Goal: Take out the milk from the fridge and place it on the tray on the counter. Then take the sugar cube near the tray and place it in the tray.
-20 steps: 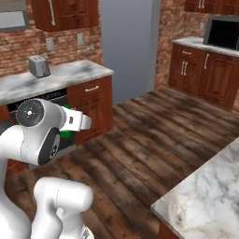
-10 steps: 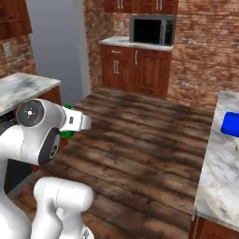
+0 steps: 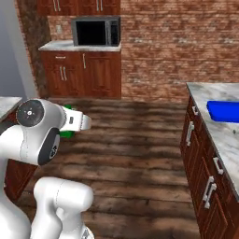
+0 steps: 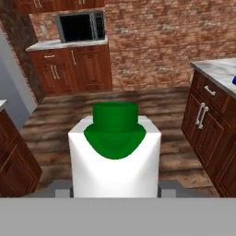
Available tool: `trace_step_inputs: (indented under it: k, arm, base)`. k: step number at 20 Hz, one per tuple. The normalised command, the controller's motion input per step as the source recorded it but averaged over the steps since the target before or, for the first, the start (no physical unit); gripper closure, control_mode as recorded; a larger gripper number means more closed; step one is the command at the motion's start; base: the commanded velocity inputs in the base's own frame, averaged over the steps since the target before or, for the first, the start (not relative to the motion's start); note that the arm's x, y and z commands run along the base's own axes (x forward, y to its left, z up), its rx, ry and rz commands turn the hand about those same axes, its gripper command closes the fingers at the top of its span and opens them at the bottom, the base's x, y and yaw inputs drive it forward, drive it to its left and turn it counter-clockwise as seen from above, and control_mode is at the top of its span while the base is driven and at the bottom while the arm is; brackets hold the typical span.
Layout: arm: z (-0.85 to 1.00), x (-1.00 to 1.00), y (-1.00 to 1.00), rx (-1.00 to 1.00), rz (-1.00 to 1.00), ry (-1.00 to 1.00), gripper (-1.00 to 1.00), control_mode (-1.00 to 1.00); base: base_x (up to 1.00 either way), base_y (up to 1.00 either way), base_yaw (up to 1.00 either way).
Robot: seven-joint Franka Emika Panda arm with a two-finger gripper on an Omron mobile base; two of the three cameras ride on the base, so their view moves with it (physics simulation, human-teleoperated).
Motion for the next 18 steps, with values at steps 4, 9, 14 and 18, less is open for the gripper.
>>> trace_step_inputs:
  k: [4,9,14,18]
  arm:
    - [0.0,0.0,0.0,0.0,0.0,0.0,1.0,1.0]
    - [0.0,0.0,0.0,0.0,0.0,0.0,1.0,1.0]
    - [0.0,0.0,0.0,0.0,0.0,0.0,1.0,1.0]
    - [0.0,0.0,0.0,0.0,0.0,0.0,1.0,1.0]
  base:
    - [0.84,0.99,-0.55]
    - [1.0,0.89,-0.52]
    - [1.0,0.57,-0.54]
    - [0.6,0.49,-0.71]
